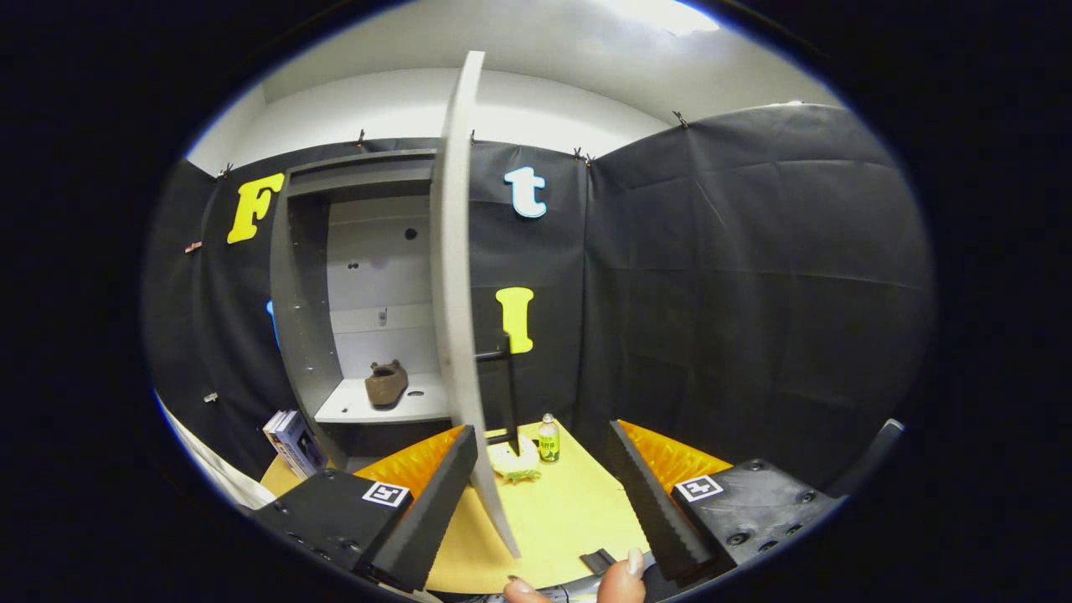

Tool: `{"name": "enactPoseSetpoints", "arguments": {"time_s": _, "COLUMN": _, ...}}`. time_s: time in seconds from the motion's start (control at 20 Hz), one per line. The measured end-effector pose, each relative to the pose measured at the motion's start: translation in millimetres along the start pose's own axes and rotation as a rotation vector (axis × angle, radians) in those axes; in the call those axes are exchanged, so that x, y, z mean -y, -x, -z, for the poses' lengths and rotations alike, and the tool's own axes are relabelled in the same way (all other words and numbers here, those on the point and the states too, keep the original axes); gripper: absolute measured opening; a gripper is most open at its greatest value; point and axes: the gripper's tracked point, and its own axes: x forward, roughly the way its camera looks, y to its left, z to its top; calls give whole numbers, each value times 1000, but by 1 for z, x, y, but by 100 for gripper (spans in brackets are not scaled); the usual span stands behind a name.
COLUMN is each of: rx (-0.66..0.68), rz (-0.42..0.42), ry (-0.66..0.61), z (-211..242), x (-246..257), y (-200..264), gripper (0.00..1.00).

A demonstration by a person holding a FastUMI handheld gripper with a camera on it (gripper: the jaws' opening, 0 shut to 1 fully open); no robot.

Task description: Open the shoe cabinet door, grab the shoes and put them into the shoe cabinet, then close the shoe cabinet door.

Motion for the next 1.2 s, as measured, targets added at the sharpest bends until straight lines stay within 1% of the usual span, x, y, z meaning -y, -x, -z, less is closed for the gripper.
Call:
{"name": "enactPoseSetpoints", "arguments": {"time_s": 0.2, "rx": 2, "rz": -80, "ry": -9, "z": 0, "x": 26, "y": -47, "gripper": 99}}
{"name": "enactPoseSetpoints", "arguments": {"time_s": 0.25, "rx": -7, "rz": -111, "ry": -16, "z": 6, "x": 19, "y": -67, "gripper": 99}}
{"name": "enactPoseSetpoints", "arguments": {"time_s": 0.5, "rx": -68, "rz": -237, "ry": -59, "z": 17, "x": 16, "y": -133, "gripper": 99}}
{"name": "enactPoseSetpoints", "arguments": {"time_s": 0.6, "rx": -82, "rz": -273, "ry": -50, "z": 21, "x": 8, "y": -144, "gripper": 98}}
{"name": "enactPoseSetpoints", "arguments": {"time_s": 0.8, "rx": -62, "rz": -341, "ry": -20, "z": 19, "x": -14, "y": -156, "gripper": 98}}
{"name": "enactPoseSetpoints", "arguments": {"time_s": 0.95, "rx": -27, "rz": -336, "ry": -2, "z": 12, "x": -17, "y": -156, "gripper": 97}}
{"name": "enactPoseSetpoints", "arguments": {"time_s": 1.2, "rx": -14, "rz": -358, "ry": 14, "z": 16, "x": -50, "y": -140, "gripper": 93}}
